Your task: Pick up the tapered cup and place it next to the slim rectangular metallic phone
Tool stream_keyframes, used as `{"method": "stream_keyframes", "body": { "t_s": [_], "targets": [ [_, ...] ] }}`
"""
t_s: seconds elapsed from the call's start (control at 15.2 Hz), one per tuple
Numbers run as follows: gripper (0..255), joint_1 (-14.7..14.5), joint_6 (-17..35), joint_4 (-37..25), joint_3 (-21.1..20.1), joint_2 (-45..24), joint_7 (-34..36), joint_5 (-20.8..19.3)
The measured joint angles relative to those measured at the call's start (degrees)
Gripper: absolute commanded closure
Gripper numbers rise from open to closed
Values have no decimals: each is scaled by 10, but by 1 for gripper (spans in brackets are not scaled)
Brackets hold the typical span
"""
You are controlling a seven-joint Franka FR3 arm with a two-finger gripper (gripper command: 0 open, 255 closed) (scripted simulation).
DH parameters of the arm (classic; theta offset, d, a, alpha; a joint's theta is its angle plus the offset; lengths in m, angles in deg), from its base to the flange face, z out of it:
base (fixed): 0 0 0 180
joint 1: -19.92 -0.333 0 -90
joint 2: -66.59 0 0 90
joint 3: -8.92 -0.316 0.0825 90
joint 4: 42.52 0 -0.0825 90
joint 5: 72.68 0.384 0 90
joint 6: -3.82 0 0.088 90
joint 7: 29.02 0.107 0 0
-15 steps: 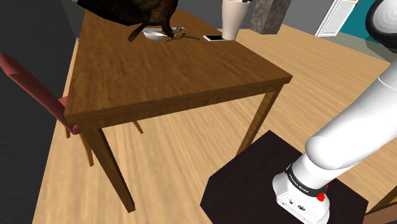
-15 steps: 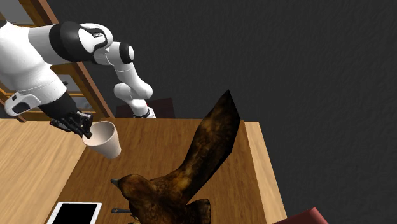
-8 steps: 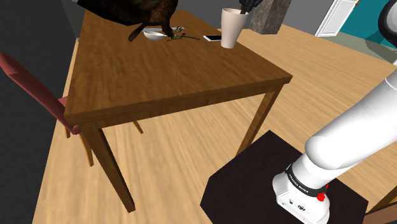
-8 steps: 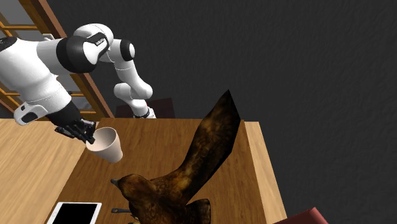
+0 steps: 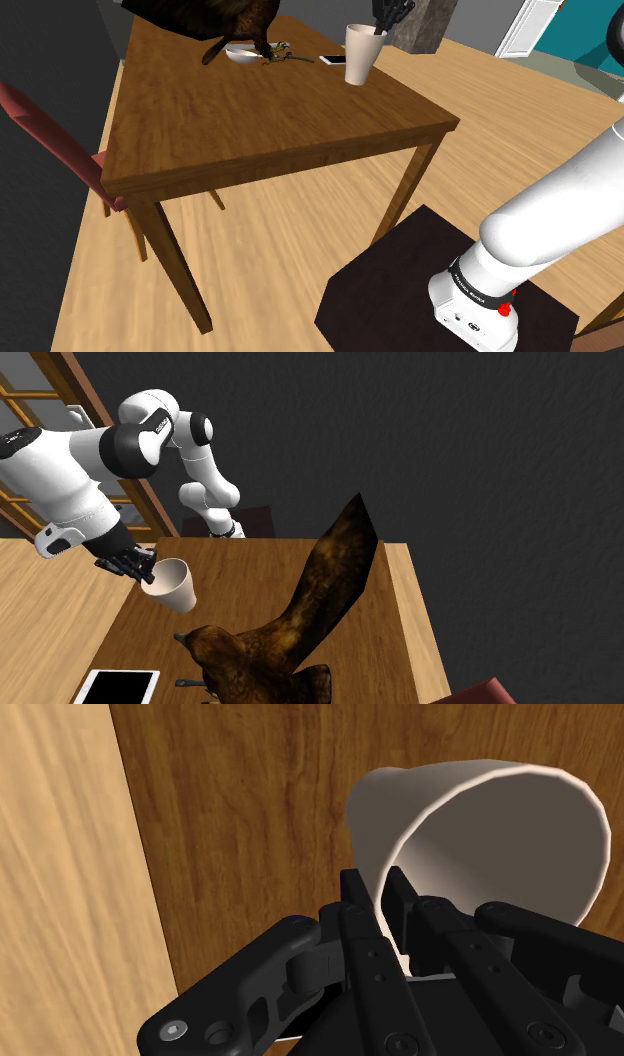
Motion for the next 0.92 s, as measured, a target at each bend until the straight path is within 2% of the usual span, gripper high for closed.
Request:
{"method": "stream_keyframes", "body": {
  "t_s": [0.2,0.26,0.66,0.92],
  "targets": [
    [255,0,0,1,0,0,0,0],
    [0,0,0,1,0,0,0,0],
    [0,0,1,1,0,0,0,0],
    [0,2,-63,-89,3,-25,3,-1]
  ]
}}
